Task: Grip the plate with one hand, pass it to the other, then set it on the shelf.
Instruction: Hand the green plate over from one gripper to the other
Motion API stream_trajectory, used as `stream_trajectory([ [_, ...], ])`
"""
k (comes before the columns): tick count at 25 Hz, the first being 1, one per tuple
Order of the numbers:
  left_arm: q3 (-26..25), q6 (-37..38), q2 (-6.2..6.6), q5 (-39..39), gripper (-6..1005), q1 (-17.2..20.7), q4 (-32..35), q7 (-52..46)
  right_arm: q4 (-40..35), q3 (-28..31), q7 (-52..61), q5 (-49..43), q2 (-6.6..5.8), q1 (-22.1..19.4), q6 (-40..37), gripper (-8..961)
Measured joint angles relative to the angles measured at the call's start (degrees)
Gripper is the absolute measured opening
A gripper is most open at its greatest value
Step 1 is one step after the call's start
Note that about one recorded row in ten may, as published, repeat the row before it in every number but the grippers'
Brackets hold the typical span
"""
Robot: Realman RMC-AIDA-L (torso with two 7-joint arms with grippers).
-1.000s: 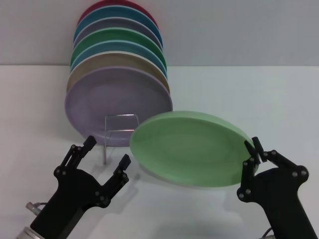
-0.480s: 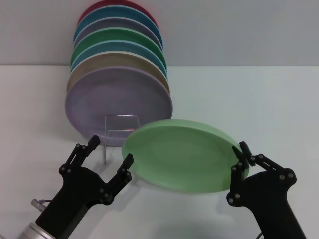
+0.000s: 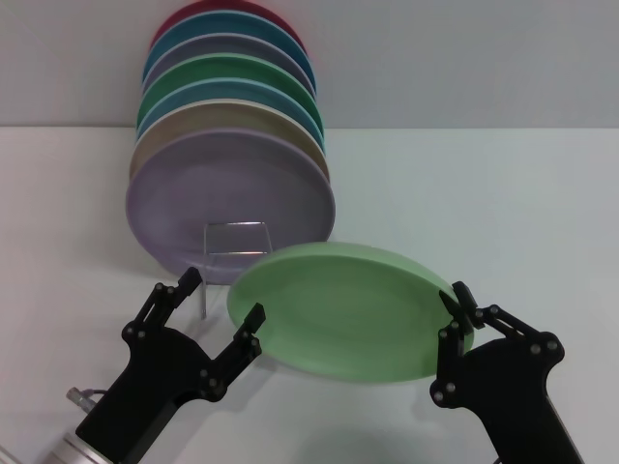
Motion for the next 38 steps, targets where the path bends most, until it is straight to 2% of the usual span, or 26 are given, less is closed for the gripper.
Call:
stream_trajectory([
  [10,0.10,-0.67,0.00,0.05,715,-0.62,0.00,0.00,0.68,0.00,0.04,0.00,-0.16,0.12,0.27,19],
  [16,0.15,-0.90,0.00,0.05,479,-0.76,0.00,0.00,0.68,-0.02,0.31,-0.06,-0.18,0.12,0.27,20],
  [21,0.13,-1.05,-0.01,0.05,415,-1.14,0.00,0.00,0.68,-0.08,0.49,-0.21,-0.18,0.24,0.27,20],
  [27,0.11,-1.64,-0.01,0.04,417,-1.46,0.00,0.00,0.68,-0.09,0.55,-0.25,-0.18,0.30,0.28,20],
  [38,0.09,-1.63,0.00,0.04,245,-1.45,0.09,0.00,0.68,-0.09,0.64,-0.23,-0.18,0.30,0.34,19],
])
